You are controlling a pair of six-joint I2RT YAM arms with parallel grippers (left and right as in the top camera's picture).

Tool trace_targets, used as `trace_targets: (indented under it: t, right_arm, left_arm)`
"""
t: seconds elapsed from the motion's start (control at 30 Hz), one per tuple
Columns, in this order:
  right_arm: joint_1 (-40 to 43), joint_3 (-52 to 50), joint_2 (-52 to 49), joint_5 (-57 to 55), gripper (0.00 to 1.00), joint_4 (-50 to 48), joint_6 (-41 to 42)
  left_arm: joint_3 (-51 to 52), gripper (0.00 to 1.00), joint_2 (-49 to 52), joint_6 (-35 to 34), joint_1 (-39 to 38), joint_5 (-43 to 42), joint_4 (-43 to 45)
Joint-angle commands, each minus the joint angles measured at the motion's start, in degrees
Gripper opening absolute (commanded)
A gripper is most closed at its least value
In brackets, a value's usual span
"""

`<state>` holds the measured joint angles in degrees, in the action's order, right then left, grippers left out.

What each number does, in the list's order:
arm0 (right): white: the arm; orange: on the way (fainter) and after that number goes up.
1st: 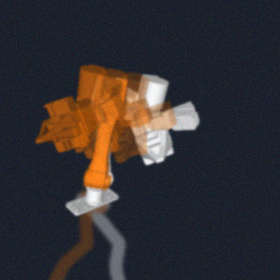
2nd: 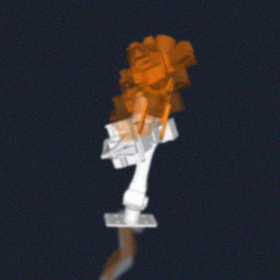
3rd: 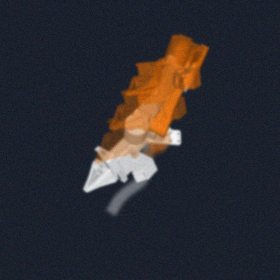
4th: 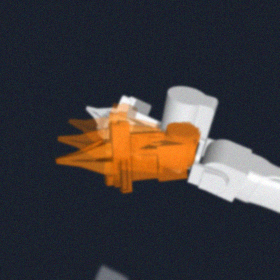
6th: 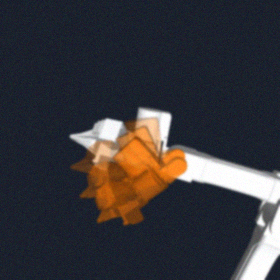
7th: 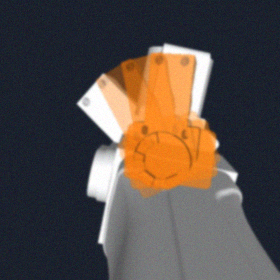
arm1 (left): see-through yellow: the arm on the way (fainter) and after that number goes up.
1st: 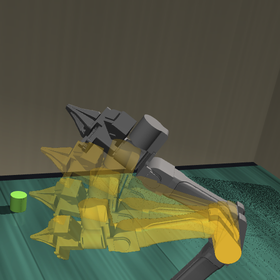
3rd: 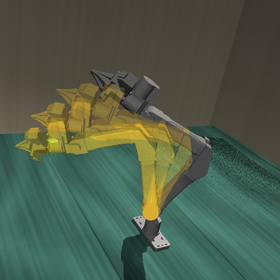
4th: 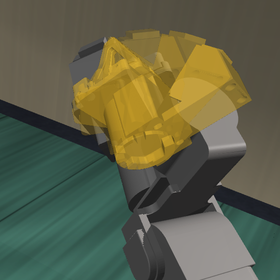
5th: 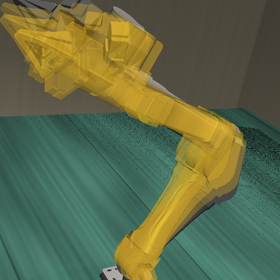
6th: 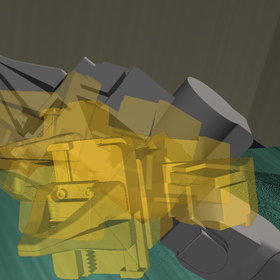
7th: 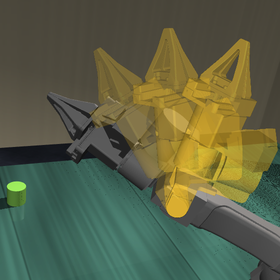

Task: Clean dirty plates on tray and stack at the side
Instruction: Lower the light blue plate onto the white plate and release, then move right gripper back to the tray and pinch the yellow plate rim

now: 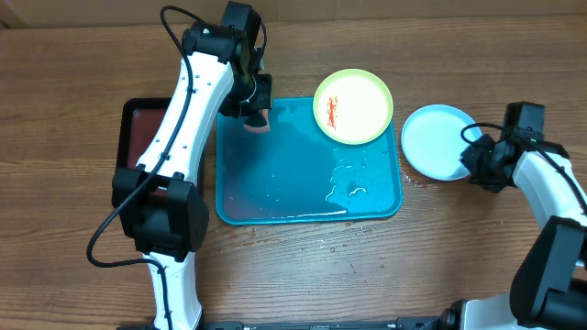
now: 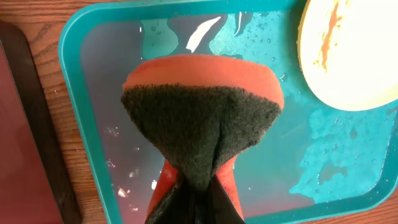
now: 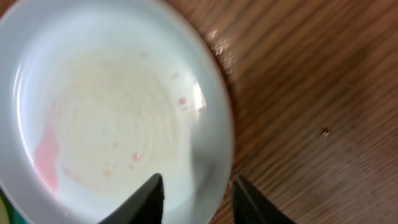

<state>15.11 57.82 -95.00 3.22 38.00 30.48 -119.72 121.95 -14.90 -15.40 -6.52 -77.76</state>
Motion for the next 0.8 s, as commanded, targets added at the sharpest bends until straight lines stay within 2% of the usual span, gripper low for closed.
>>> trace_targets:
  t: [0.0, 0.23, 0.43, 0.77]
  right_arm:
    - [-1.55, 3.17, 0.2, 3.74, 0.44, 1.62, -5.49]
    - [-6.27, 12.98, 0.55, 5.77, 0.44, 8.52, -10.69]
    - [-13.81, 13.81, 0.15, 7.69, 0.44, 5.25, -10.75]
    - [-22.43, 13.79, -7.56, 4.37, 0.36, -2.73, -0.22]
  left_arm:
    - [-0.66, 0.04, -0.35, -0.57, -0.42, 0.79, 0.24]
    - [-0.66, 0.04, -0.35, -0.57, -0.42, 0.79, 0.31]
    - [-0.66, 0.04, -0.35, -0.57, -0.42, 0.76, 0.46]
    - [-0.66, 0.04, -0.35, -0.57, -0.42, 0.79, 0.42]
